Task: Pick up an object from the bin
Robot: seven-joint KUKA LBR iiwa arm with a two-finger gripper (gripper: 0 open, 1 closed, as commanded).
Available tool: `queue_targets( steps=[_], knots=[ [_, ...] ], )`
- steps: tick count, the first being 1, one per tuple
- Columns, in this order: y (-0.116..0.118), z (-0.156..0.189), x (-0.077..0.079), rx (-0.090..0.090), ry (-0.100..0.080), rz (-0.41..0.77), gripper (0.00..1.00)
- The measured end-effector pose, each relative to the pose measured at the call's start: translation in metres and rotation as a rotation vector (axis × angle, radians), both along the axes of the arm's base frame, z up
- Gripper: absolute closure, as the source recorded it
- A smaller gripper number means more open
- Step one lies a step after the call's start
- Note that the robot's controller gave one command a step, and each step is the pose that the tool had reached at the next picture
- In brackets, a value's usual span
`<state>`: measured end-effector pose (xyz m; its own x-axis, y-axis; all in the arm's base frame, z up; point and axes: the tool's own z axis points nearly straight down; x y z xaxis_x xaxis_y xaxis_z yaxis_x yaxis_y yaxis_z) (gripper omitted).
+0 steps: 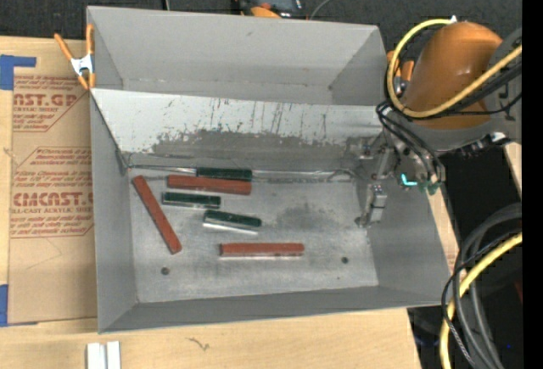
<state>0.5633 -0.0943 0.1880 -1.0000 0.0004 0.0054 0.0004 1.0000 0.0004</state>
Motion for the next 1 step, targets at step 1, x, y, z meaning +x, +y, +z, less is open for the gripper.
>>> queue_targets(
  steps=[1],
  knots=[
    [0.0784, -0.1226, -0.0304, 0.003, 0.002, -0.032, 0.00]
  ],
)
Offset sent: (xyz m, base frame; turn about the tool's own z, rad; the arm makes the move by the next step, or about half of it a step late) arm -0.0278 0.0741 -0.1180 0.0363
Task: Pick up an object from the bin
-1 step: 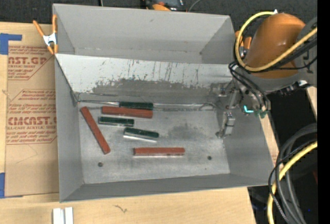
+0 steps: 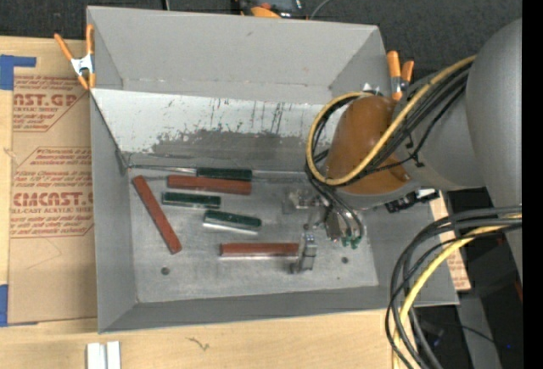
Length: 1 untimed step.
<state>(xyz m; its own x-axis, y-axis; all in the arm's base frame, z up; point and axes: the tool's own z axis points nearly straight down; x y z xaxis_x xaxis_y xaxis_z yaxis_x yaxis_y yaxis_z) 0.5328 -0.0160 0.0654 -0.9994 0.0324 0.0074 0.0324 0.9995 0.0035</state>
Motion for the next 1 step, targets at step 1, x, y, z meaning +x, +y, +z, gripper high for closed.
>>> queue_targets(
  steps=[1],
  knots=[
    [0.0626, 0.0347, -0.0451, -0.001, -0.007, 0.151, 0.00]
  ],
)
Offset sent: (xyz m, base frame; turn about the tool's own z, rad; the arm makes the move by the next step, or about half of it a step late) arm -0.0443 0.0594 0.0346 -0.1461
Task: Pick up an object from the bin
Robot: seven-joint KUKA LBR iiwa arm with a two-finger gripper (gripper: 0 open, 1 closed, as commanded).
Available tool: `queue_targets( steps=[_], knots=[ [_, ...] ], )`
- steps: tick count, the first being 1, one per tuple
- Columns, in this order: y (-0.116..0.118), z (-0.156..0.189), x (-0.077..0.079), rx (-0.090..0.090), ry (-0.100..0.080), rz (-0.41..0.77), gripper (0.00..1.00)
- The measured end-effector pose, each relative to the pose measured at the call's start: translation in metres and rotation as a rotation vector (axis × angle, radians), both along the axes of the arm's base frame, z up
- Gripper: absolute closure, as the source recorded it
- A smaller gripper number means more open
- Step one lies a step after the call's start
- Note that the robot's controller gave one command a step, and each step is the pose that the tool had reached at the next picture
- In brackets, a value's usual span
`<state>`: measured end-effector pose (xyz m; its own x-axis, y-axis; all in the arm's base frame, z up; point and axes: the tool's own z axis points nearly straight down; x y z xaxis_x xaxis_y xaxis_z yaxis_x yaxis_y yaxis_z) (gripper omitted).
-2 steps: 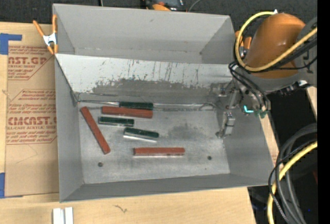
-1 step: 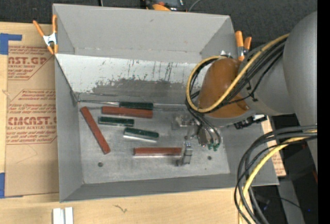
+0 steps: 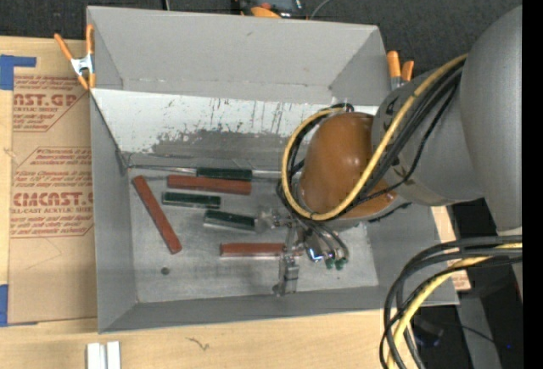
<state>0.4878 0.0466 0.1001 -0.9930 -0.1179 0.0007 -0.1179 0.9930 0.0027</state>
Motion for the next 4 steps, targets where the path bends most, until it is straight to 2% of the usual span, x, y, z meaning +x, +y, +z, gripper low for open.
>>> queue_targets(
  steps=[1, 2, 3, 4],
  knots=[
    [0.025, -0.001, -0.009, -0.001, 0.001, 0.019, 0.00],
    [0.035, -0.029, -0.001, -0.001, -0.010, -0.153, 0.00],
    [0.035, -0.028, 0.000, -0.001, -0.006, -0.153, 0.00],
    [0.035, -0.029, -0.001, -0.003, -0.001, -0.152, 1.00]
  ],
)
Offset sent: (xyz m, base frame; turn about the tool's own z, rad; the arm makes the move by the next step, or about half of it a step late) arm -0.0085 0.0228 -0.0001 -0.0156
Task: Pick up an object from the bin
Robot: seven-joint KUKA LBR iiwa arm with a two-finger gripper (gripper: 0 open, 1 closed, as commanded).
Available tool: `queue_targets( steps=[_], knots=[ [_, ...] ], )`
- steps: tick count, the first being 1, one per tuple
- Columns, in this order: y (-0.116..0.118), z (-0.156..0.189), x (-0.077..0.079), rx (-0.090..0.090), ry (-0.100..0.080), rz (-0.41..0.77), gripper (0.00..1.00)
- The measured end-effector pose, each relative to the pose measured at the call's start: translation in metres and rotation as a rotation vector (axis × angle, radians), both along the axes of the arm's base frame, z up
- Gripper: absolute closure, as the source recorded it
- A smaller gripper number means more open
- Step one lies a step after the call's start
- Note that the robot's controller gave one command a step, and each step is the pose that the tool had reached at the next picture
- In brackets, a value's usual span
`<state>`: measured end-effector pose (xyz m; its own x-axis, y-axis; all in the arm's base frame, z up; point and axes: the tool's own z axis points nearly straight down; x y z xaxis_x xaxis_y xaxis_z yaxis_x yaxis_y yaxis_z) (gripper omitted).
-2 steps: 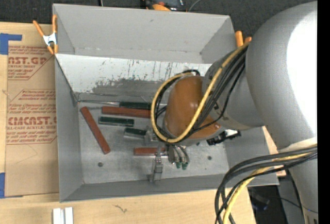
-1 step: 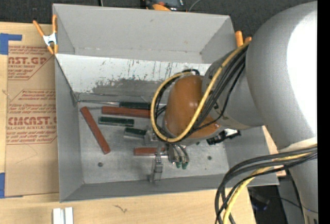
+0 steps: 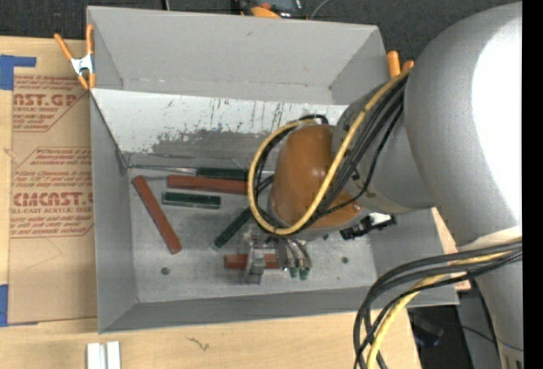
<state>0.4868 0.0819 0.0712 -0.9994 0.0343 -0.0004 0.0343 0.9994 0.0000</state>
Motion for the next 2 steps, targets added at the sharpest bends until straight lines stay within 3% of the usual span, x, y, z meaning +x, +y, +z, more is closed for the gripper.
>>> queue_targets(
  steps=[1, 2],
  knots=[
    [0.001, 0.033, 0.000, 0.001, -0.002, 0.001, 1.00],
    [0.001, 0.124, 0.002, 0.002, -0.008, 0.001, 1.00]
  ],
)
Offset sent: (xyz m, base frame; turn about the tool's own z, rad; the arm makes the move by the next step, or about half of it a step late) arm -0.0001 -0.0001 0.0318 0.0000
